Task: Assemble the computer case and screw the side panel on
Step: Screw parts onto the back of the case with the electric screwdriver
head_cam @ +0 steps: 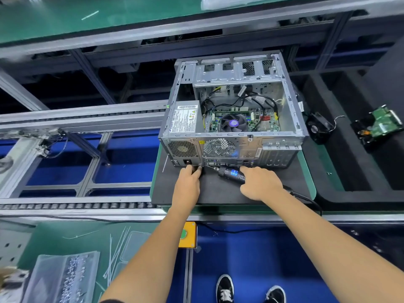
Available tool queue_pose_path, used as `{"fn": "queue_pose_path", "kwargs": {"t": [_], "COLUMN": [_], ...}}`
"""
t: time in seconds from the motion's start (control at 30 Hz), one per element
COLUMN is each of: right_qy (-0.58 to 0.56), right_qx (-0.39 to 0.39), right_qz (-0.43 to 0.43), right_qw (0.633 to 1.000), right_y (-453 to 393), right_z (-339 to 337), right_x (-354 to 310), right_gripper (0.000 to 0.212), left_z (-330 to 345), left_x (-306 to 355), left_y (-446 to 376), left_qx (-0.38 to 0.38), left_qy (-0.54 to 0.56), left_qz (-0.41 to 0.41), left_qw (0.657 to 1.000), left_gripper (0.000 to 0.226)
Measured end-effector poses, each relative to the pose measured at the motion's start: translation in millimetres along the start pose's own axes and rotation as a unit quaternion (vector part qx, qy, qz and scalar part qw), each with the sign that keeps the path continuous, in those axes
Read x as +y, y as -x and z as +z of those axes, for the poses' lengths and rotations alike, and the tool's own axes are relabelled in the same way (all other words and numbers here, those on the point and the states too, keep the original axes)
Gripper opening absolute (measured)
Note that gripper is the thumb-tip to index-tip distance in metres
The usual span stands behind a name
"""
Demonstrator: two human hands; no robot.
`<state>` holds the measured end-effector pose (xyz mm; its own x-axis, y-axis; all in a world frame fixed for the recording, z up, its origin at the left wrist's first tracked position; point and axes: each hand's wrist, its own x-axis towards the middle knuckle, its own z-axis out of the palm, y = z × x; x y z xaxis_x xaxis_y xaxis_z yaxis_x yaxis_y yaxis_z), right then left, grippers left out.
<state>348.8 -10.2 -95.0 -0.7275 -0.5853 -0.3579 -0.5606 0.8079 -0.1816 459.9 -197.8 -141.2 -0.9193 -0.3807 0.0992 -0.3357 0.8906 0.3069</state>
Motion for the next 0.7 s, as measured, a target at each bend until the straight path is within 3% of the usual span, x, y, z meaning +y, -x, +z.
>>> {"fn": "queue_pose_path", "kwargs": {"t": [0.5, 0.6, 0.7], "right_qy": [0.002, 0.001, -0.032], "right_qx": [-0.008, -0.015, -0.047], "right_qz": [0.001, -0.003, -0.001], "right_qw": [1.000, 1.000, 0.998], "right_y": [-1.0, 0.3, 2.7], "right_z": [0.6, -0.8, -4.7], "right_x": [0.2, -0.3, 1.7], "right_gripper": [0.051, 0.051, 0.054], "left_z": [4.4, 3.3, -2.1], "left_x": [2.9, 6.8, 15.0], "left_y": [4.7, 3.0, -3.8], "left_qx": [0.033, 0.052, 0.060], "left_qy": [0.042, 0.117, 0.227], "left_qz": [-0.009, -0.063, -0.156], "left_qw": [0.999, 0.990, 0.959], "left_gripper": [0.038, 0.029, 0.020]}}
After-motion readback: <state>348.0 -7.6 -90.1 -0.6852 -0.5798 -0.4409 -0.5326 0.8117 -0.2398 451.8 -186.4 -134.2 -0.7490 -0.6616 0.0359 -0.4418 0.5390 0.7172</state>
